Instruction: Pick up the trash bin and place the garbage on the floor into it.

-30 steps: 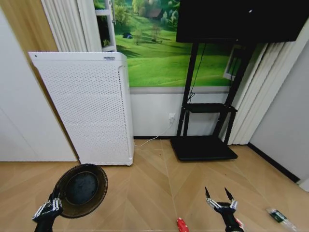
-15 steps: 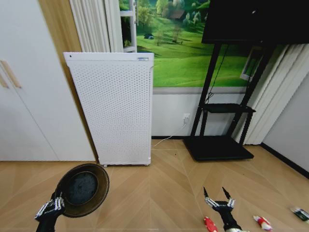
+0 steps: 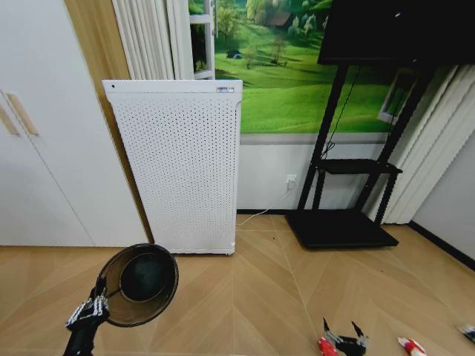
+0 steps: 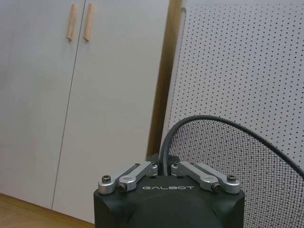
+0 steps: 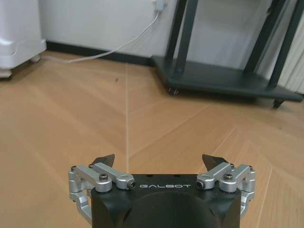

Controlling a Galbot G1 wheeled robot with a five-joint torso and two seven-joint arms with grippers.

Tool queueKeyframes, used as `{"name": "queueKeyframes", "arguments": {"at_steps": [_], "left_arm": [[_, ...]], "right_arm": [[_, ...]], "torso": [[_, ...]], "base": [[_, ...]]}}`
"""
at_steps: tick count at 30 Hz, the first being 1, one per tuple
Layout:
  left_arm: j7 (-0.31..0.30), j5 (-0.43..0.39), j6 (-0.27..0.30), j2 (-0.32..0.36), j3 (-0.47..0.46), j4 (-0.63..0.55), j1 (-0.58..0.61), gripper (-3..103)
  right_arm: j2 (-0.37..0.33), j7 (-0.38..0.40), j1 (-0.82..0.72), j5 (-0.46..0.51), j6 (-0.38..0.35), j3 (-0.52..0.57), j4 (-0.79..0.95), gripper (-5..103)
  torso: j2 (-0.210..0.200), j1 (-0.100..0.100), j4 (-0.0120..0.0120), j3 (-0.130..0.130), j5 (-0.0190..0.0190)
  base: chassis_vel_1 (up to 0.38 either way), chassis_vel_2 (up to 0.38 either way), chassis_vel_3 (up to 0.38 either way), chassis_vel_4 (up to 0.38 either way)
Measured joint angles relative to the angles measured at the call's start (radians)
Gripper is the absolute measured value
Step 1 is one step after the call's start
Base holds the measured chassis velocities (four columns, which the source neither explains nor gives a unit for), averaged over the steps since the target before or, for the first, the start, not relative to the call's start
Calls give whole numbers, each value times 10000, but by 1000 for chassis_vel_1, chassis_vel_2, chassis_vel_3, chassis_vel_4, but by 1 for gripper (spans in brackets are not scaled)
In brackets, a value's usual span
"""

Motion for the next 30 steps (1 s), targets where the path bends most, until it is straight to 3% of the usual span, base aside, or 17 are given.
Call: {"name": "queueKeyframes", "arguments": {"at_steps": [3,8,11,16,24,30], "left_arm": [[-11,-42,13,28,12,29,-61,7],[-19,-43,13,14,47,-28,-51,7],[-28,-54,6,-1,49,-58,-5,7],[-41,-86,-71,-9,39,-33,56,7],[-53,-119,-73,-31,40,-154,42,7],[-54,-156,-73,-24,36,-170,63,7]], "right_arm": [[69,-304,-14,-377,597,9,-533,100],[108,-414,164,-666,630,12,-842,100],[95,-480,335,-698,516,-33,-1092,100],[57,-582,631,-145,-283,-204,-1341,100],[13,-472,1203,-518,-706,-219,-2033,100],[11,99,1622,-829,-952,-161,-2704,100]], "torso": [[0,0,-1,0,2],[0,0,4,0,-1],[0,0,4,0,1],[0,1,4,0,-1],[0,0,4,0,3],[0,0,7,0,0]], "base": [[14,-5,-37,-5],[0,0,0,0],[0,0,0,0],[0,0,0,0],[0,0,0,0],[0,0,0,0]]}}
